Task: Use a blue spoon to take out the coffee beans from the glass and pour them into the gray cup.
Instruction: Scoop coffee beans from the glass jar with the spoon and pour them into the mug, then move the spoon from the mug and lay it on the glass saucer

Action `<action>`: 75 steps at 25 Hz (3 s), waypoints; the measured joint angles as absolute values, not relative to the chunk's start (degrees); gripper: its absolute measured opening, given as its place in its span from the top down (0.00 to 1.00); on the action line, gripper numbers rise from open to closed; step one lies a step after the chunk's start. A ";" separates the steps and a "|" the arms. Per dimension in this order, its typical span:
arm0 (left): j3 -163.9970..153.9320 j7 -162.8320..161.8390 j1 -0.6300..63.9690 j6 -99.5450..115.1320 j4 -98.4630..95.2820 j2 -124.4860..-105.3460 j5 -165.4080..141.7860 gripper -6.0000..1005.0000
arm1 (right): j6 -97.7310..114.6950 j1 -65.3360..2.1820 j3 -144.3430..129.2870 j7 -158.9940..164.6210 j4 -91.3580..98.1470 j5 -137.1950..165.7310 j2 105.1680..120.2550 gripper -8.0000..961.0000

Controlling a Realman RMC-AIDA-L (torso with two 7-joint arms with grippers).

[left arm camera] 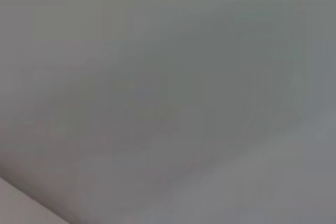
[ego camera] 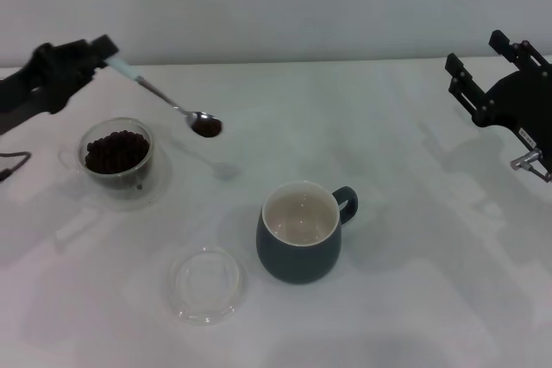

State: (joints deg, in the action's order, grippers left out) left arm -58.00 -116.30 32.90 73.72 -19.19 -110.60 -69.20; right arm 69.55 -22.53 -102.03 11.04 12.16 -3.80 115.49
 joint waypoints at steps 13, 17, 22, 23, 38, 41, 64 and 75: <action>-66.50 -118.84 37.63 73.67 -19.11 -112.68 -69.97 0.86 | 69.87 -22.06 -102.22 10.89 12.06 -3.60 115.58 0.29; -67.08 -119.32 38.82 73.31 -19.08 -113.22 -71.49 0.86 | 69.87 -21.72 -102.50 10.89 11.95 -3.60 115.58 0.29; -67.19 -119.63 40.08 71.33 -19.07 -113.69 -74.64 0.86 | 69.89 -21.13 -103.17 10.91 11.88 -3.60 115.57 0.29; -67.25 -119.67 40.27 70.85 -19.08 -113.73 -75.15 0.86 | 69.91 -20.99 -103.36 10.95 11.86 -3.60 115.57 0.29; -67.42 -119.08 46.36 67.32 -20.91 -115.52 -85.26 0.86 | 69.94 -21.41 -103.91 11.25 11.71 -3.75 115.57 0.29; -67.42 -119.20 46.52 66.16 -23.61 -116.44 -87.92 0.86 | 69.86 -21.44 -103.96 11.25 11.73 -3.95 115.57 0.29; -67.35 -121.79 42.75 64.25 -36.03 -117.75 -94.02 0.86 | 69.51 -21.34 -103.27 11.25 11.39 -4.10 115.57 0.29; -66.07 -127.70 31.59 67.75 -49.78 -117.45 -93.33 0.86 | 69.65 -21.36 -103.26 11.25 11.76 -4.14 115.52 0.29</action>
